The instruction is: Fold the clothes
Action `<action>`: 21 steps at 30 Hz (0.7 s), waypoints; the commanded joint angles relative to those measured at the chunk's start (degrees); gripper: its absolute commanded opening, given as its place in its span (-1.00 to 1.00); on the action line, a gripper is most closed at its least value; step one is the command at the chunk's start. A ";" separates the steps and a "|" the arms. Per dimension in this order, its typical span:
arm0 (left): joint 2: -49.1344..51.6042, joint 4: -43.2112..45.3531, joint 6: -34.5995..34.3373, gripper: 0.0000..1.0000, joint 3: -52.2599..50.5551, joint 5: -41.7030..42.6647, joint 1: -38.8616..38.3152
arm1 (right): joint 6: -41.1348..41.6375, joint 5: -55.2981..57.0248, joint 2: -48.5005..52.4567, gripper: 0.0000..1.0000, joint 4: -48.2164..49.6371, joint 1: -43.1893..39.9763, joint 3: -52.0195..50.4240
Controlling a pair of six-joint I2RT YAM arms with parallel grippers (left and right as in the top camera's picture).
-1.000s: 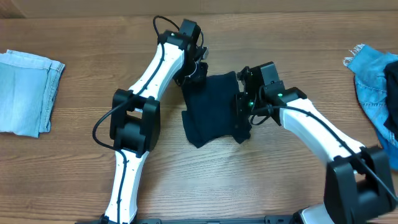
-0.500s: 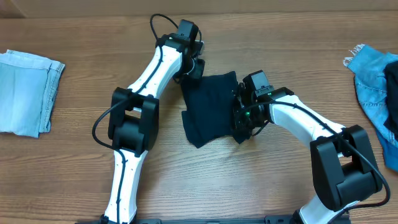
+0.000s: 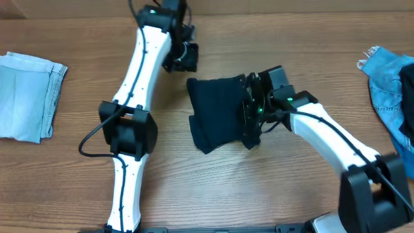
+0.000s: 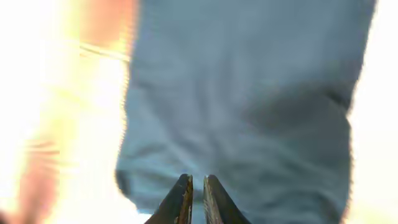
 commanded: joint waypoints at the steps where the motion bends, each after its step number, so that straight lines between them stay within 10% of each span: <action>1: -0.22 1.51 -0.76 -0.21 -3.80 1.33 -3.21 | -4.00 -8.48 -0.15 -0.78 0.24 0.33 1.05; 21: -0.15 26.10 -5.86 0.02 -23.76 -1.29 -5.09 | -9.77 -4.28 11.67 -0.92 -9.29 9.97 -0.24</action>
